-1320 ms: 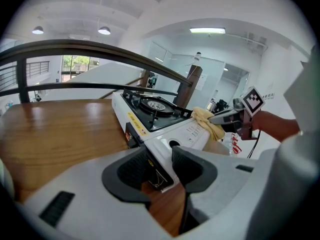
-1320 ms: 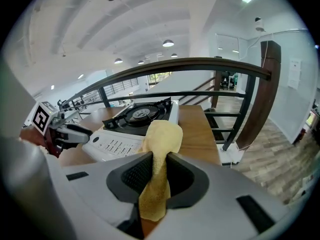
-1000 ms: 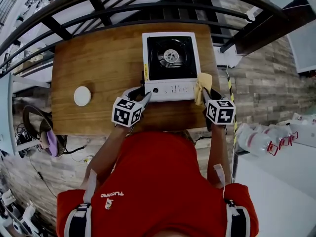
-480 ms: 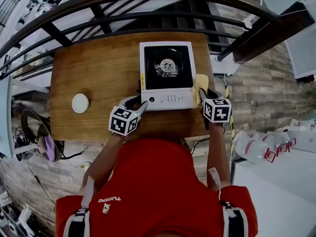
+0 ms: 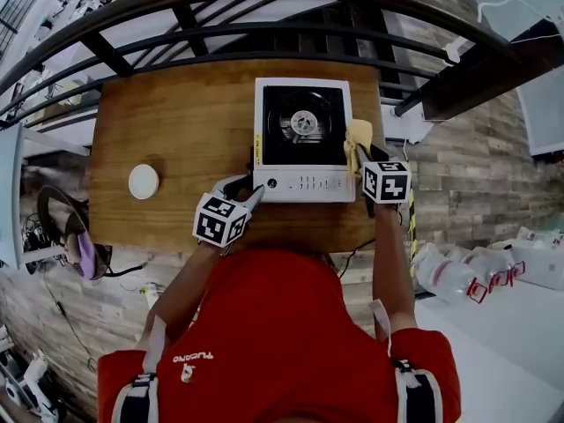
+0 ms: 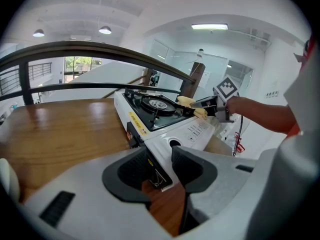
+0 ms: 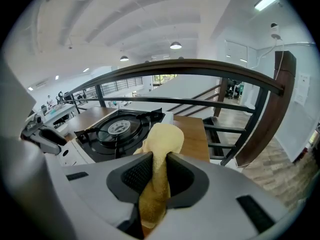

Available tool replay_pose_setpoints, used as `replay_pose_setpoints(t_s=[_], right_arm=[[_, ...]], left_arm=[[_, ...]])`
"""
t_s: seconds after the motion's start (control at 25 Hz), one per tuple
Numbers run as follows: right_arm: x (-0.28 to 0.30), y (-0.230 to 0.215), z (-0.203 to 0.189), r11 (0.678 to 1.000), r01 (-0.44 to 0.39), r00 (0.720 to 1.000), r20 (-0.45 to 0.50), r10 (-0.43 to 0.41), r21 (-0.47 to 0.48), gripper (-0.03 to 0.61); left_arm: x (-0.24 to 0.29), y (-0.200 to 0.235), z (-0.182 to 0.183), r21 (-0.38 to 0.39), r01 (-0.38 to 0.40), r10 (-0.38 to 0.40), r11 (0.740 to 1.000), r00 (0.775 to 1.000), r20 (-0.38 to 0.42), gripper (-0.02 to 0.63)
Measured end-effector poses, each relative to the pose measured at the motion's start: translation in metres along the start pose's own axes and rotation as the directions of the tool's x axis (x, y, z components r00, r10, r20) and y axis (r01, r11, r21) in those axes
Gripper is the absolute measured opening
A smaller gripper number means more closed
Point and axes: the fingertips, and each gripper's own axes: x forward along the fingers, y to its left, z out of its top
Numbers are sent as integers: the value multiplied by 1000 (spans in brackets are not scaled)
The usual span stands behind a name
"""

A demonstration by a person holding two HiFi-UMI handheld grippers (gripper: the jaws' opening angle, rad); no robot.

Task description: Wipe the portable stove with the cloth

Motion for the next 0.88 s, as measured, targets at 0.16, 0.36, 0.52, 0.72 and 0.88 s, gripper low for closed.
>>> replay_pose_setpoints(t_s=[0.16, 0.36, 0.52, 0.72, 0.88], right_arm=[[14, -10, 14, 1000, -11, 1000, 0, 11, -23, 87], [34, -17, 33, 998, -33, 999, 2, 33, -53, 87], [49, -23, 48, 996, -56, 998, 6, 56, -73, 87], [66, -30, 65, 993, -80, 996, 16, 82, -85, 87], [79, -35, 77, 989, -92, 996, 7, 94, -113, 87]], left_arm=[[1, -2, 1, -10, -3, 3, 1000, 1000, -10, 163], [1, -1, 1, -19, -13, 12, 1000, 1000, -21, 163], [0, 2, 0, -40, -17, 16, 999, 999, -31, 163], [0, 4, 0, -67, -24, 21, 997, 999, -44, 163], [0, 3, -2, -73, -37, 33, 997, 998, -47, 163]])
